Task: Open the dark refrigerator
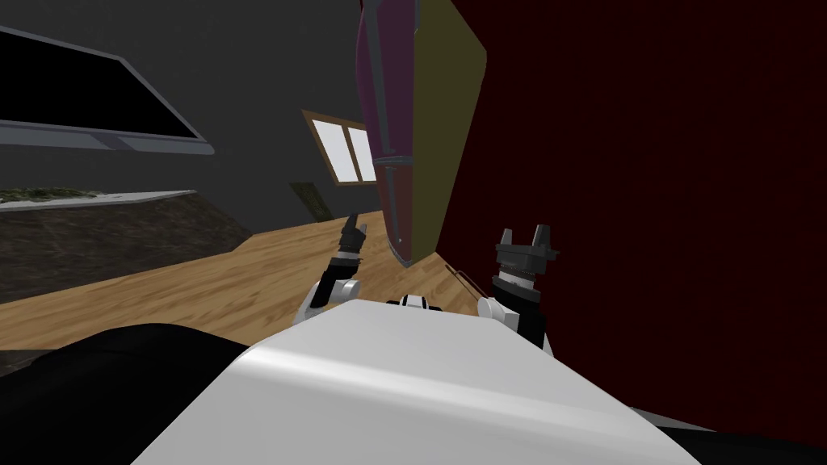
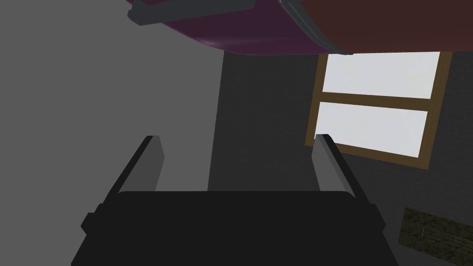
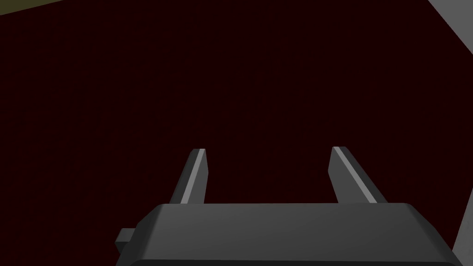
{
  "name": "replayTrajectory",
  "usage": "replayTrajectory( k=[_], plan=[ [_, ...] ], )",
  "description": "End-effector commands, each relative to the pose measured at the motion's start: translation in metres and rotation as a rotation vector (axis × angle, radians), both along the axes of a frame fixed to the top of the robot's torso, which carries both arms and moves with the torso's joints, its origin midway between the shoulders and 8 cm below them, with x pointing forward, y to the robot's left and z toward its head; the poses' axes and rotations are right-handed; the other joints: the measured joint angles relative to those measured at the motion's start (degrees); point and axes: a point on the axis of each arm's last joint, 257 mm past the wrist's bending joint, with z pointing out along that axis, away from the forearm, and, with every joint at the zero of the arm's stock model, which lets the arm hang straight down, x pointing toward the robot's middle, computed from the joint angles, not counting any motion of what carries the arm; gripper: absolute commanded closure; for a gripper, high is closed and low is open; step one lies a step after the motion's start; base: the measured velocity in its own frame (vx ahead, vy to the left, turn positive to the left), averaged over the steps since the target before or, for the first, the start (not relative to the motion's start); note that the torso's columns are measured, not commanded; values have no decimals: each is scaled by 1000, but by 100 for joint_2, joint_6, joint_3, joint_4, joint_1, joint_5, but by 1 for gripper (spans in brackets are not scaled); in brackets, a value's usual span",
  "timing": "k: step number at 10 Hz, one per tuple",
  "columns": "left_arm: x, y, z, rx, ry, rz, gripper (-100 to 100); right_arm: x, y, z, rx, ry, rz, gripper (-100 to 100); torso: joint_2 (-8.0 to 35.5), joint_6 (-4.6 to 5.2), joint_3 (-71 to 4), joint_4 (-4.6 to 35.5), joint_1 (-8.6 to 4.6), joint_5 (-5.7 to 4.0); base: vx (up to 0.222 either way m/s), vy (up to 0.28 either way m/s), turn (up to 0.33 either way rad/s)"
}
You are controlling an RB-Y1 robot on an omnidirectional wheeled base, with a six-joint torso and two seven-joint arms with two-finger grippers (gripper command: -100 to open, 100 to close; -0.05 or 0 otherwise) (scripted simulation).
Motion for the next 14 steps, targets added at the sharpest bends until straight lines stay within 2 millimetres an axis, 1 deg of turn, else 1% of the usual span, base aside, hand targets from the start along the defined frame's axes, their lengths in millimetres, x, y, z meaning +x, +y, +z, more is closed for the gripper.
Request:
replayTrajectory(
  k=[1, 2, 4, 5, 6, 7, 8, 9, 10, 11, 12, 13, 14],
  plan=[
    [10, 5, 14, 42, 8, 13, -100, 0, 0, 0, 0, 0, 0, 0, 1, 1, 1, 1, 0, 0, 64, -45, -16],
    [11, 5, 11, 41, 20, 15, -100, 0, 0, 0, 0, 0, 0, 0, -5, 1, -2, -1, -4, -1, 54, -34, -6],
    [18, 12, 30, 72, 11, 36, -100, 0, 0, 0, 0, 0, 0, 0, -5, 1, -2, -1, 0, 0, 63, -39, -17],
    [21, 13, 25, 69, 33, 39, -100, 0, 0, 0, 0, 0, 0, 0, -9, 1, -5, -2, -6, -1, 59, -39, -7],
    [24, 17, 36, 82, 26, 53, -100, 0, 0, 0, 0, 0, 0, 0, -5, 0, -3, -2, -2, -1, 67, -42, -14],
    [26, 17, 33, 80, 39, 55, -100, 0, 0, 0, 0, 0, 0, 0, -7, 1, -4, -1, -3, -1, 52, -38, -8],
    [28, 22, 45, 91, 30, 71, -100, 0, 0, 0, 0, 0, 0, 0, -1, 0, 0, 0, -1, 0, 60, -41, -17],
    [30, 23, 42, 89, 44, 73, -100, 0, 0, 0, 0, 0, 0, 0, -4, 1, -2, 0, -2, -1, 57, -37, -8],
    [32, 28, 54, 98, 35, 90, -100, 0, 0, 0, 0, 0, 0, 0, -3, 0, -2, -1, -1, 0, 62, -41, -12],
    [34, 29, 51, 96, 50, 93, -100, 0, 0, 0, 0, 0, 0, 0, -6, 1, -3, -1, -3, -1, 50, -36, -9],
    [35, 34, 65, 103, 35, 111, -100, 0, 0, 0, 0, 0, 0, 0, -3, 1, -2, -1, -1, 0, 69, -49, -20],
    [37, 35, 60, 100, 56, 114, -100, 0, 0, 0, 0, 0, 0, 0, -8, 1, -4, -1, -5, -1, 61, -39, -7],
    [38, 40, 73, 105, 43, 133, -100, 0, 0, 0, 0, 0, 0, 0, -5, 0, -3, -2, -1, 0, 64, -46, -18]
  ],
)
